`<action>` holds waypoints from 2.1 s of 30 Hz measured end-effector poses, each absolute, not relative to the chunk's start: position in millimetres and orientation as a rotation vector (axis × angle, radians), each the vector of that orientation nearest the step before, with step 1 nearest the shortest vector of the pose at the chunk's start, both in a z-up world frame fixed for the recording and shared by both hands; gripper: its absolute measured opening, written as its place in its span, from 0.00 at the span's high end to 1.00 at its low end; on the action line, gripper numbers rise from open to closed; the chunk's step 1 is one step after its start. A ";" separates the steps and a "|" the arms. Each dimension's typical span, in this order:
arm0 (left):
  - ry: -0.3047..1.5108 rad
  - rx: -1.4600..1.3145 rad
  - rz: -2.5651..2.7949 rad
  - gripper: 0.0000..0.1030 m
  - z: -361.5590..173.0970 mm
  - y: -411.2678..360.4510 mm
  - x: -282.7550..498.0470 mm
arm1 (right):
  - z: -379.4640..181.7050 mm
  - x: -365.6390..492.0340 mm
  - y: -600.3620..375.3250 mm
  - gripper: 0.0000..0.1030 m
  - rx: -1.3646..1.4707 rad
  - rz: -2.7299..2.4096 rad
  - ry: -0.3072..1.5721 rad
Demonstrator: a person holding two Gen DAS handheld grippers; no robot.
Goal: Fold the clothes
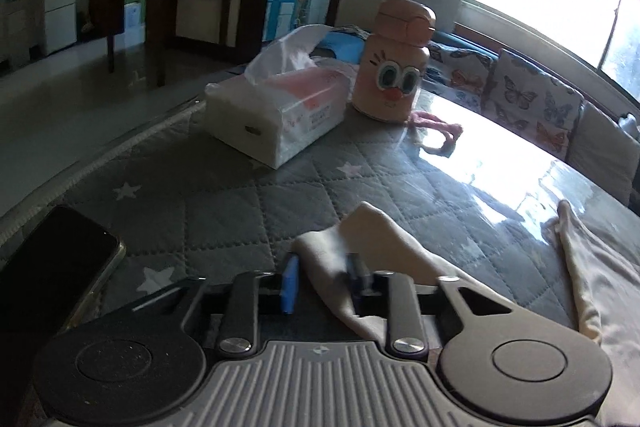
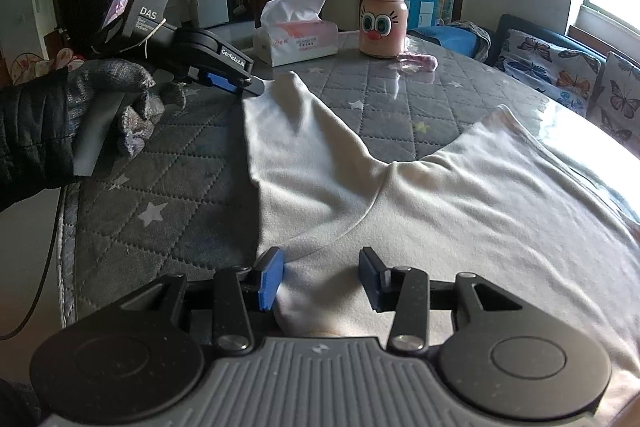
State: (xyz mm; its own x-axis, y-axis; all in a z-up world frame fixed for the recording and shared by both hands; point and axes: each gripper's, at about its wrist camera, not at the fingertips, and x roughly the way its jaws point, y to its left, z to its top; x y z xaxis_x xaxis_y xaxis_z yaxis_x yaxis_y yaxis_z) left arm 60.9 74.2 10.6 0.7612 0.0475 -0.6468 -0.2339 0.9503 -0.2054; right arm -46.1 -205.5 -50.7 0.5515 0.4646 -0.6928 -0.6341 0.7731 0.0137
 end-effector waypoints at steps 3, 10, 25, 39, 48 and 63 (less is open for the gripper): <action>0.680 -0.314 0.167 0.95 14.2 77.8 58.5 | -50.3 -46.3 -205.6 0.57 -0.248 0.653 0.739; 0.583 -0.312 -0.009 0.95 65.3 40.7 36.5 | -41.8 -51.0 -215.4 0.57 -0.192 0.639 0.725; 0.441 -0.189 -0.609 0.95 138.6 -124.9 -21.2 | -28.9 -59.2 -284.8 0.53 -0.031 0.488 0.698; 0.601 -0.113 -0.681 0.70 91.2 -124.6 -23.2 | -45.6 -72.2 -334.1 0.47 0.073 0.407 0.752; 0.712 -0.051 -0.470 0.72 43.0 -78.8 -3.4 | -41.7 -87.5 -362.9 0.42 0.222 0.401 0.771; 0.725 0.065 -0.459 0.71 16.9 -105.9 26.1 | -43.0 -70.7 -373.2 0.83 0.318 0.331 0.787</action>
State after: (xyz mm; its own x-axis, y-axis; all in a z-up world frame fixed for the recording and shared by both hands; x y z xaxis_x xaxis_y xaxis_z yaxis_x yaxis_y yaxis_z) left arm 26.1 -105.9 16.9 0.6542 -0.3825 -0.6524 0.4266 0.8990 -0.0993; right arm -70.7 -373.2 -43.0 0.6597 0.4040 -0.6336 -0.1708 0.9017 0.3971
